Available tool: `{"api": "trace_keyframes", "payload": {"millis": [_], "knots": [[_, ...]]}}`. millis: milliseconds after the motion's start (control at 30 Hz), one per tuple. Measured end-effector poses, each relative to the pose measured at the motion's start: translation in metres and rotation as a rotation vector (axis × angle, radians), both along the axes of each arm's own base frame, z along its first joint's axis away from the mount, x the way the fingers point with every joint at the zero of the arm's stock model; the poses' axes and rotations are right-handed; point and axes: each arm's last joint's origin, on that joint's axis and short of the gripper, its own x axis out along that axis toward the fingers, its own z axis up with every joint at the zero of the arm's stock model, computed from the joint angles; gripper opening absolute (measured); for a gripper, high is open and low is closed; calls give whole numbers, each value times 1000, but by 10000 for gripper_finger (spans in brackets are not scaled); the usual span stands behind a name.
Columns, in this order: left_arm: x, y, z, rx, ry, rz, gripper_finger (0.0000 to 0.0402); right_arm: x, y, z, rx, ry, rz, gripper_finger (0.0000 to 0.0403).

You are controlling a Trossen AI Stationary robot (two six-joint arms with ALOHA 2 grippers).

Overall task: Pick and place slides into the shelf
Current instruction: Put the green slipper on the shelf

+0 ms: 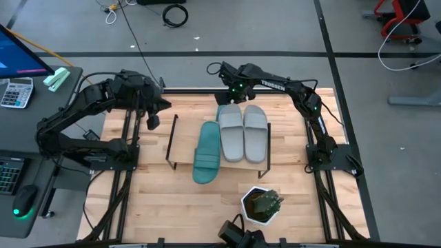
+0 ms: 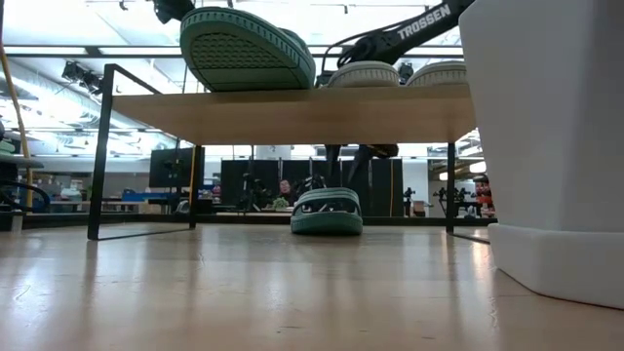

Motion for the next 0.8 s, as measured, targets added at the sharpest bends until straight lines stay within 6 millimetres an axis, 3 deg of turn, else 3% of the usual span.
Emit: {"api": "trace_keyframes", "payload": {"millis": [800], "knots": [[-6, 1, -4, -5, 40, -185, 36, -7, -12, 0, -25, 17, -57, 200]]}}
